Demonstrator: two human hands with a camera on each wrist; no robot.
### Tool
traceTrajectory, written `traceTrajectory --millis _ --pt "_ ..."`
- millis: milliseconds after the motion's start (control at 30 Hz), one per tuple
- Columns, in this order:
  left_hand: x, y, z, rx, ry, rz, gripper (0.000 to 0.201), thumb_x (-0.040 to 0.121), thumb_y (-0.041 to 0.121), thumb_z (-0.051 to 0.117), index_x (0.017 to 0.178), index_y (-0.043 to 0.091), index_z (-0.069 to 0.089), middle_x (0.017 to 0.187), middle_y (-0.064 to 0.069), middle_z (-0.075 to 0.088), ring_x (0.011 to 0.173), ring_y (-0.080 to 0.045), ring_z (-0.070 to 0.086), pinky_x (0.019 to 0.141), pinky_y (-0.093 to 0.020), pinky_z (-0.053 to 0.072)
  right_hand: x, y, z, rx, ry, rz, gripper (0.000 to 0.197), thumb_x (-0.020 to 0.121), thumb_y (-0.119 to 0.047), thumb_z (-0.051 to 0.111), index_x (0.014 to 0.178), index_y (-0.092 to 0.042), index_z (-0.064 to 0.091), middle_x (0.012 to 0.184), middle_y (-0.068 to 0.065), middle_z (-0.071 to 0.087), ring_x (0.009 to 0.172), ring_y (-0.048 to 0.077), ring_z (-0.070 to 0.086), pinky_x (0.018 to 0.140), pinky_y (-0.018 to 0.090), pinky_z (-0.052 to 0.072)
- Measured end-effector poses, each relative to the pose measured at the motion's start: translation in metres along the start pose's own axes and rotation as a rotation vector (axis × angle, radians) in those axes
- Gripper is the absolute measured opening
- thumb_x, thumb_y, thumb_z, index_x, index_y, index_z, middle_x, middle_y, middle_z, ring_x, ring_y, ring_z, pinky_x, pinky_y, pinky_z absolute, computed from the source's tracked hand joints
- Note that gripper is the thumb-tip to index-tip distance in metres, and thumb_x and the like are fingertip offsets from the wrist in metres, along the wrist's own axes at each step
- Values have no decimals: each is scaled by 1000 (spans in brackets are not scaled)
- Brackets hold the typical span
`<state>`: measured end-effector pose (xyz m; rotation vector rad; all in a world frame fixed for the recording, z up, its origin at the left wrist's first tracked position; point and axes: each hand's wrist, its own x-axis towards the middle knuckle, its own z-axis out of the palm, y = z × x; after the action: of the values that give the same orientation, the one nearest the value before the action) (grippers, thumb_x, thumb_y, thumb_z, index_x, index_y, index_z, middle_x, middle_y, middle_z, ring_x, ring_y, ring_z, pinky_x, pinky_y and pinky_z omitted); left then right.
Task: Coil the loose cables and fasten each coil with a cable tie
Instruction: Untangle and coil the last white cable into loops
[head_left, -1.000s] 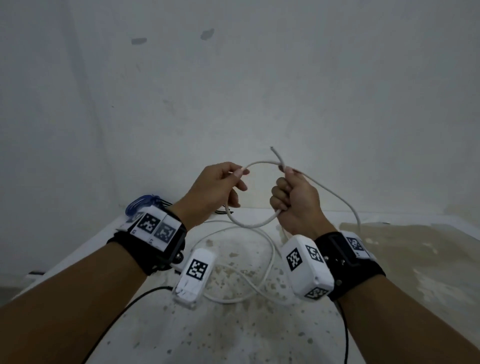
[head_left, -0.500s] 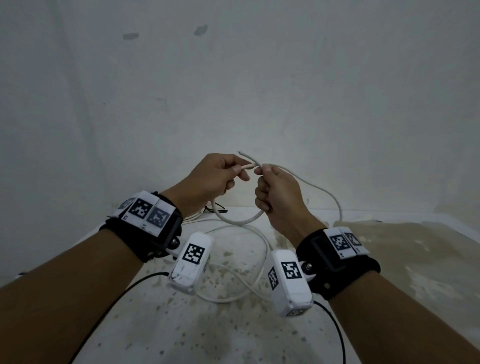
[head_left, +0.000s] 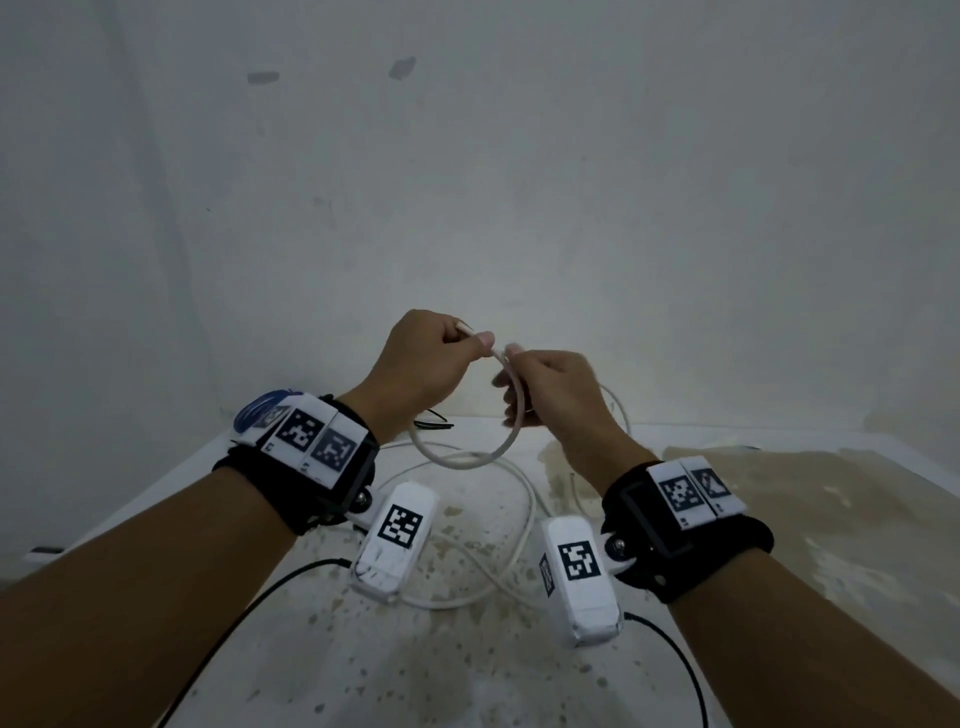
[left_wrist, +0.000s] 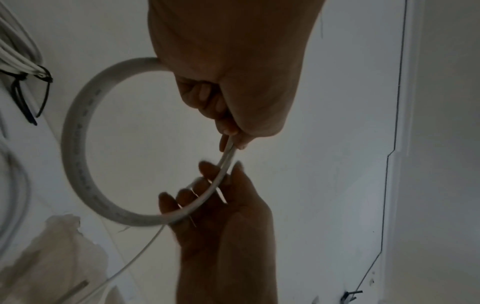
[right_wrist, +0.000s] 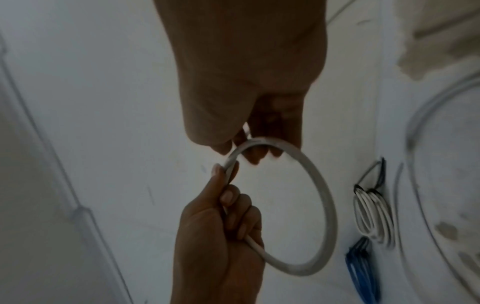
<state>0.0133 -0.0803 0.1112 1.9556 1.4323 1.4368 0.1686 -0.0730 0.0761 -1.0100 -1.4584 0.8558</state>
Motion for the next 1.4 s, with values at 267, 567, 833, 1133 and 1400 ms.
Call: traceTrajectory --millis 267,567,833,1133,1400 --pt "3 4 -8 -63 -63 139 31 91 24 67 66 5 67 50 6 47 52 -11 39 57 -30 34 27 -36 -17 -349 -434 -167 45 102 -42 48 99 -5 73 84 8 76 81 21 72 81 27 53" --pt "0 3 -3 -68 -87 172 24 95 18 63 75 9 73 48 15 52 51 -1 44 57 -16 37 35 -24 -30 122 -617 212 31 85 -33 66 88 -2 65 71 8 68 65 20 68 93 45 54" --pt "1 -22 -6 -8 256 -242 43 102 45 36 78 15 55 82 -5 60 76 -24 56 75 -35 45 44 -31 -43 260 -251 131 28 101 -24 55 82 -4 60 61 5 59 57 21 60 85 42 58" --pt "-70 16 72 -730 -825 -642 80 103 57 18 124 -7 60 115 -29 66 81 -22 71 81 -29 56 37 -58 -37 694 116 3 26 100 -23 58 83 -3 61 65 8 59 63 21 60 76 35 60" --pt "-15 57 104 -1396 258 -808 21 102 6 39 87 -2 52 75 -20 65 69 -27 66 83 -39 59 12 -26 -64 631 267 31 28 99 -25 59 81 -4 61 62 7 57 57 21 58 72 36 58"
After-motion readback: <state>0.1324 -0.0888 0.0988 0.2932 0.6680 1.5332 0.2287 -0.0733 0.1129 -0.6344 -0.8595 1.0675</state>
